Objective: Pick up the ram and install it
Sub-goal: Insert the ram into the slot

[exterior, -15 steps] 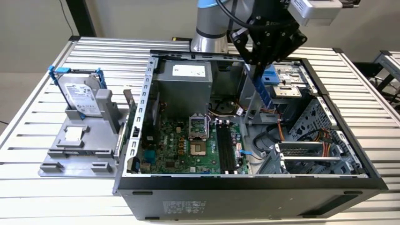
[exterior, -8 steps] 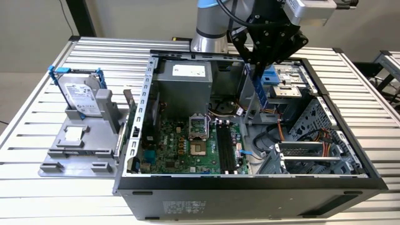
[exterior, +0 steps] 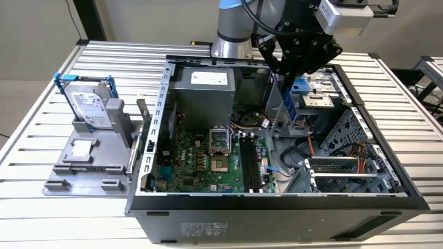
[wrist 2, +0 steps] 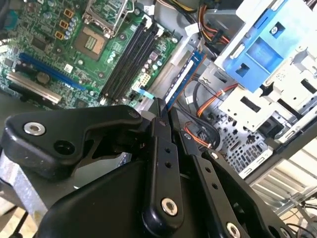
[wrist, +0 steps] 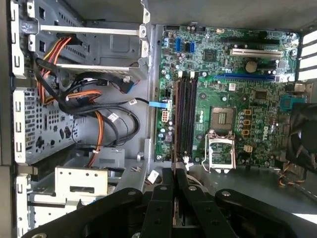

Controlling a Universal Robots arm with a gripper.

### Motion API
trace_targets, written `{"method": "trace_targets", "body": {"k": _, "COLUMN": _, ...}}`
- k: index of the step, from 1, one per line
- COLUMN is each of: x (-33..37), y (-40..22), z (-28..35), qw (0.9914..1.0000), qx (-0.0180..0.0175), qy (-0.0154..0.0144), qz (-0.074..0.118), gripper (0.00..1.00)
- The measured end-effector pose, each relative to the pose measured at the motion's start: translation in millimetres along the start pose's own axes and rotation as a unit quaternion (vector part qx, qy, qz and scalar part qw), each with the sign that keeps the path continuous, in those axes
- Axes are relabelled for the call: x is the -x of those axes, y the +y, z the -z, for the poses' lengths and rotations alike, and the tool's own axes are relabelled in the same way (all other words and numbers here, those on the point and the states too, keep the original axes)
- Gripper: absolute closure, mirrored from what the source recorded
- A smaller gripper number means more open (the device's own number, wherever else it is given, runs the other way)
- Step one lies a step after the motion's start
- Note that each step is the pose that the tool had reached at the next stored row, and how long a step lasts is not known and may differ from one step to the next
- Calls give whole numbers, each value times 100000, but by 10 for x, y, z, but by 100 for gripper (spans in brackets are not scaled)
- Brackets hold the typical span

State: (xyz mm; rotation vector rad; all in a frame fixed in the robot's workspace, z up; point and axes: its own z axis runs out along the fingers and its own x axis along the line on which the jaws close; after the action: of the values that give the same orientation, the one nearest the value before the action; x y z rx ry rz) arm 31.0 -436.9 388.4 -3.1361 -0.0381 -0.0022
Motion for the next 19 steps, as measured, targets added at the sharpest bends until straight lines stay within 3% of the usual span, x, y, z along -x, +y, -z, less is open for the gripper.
{"method": "trace_targets", "body": {"k": 5, "x": -26, "y": 30, "z": -80, "qw": 100000, "qx": 1, "qy": -23, "qz": -231, "gripper": 100}}
{"method": "trace_targets", "body": {"k": 19, "x": -27, "y": 30, "z": -331, "qw": 99999, "qx": 1, "qy": -21, "qz": -478, "gripper": 100}}
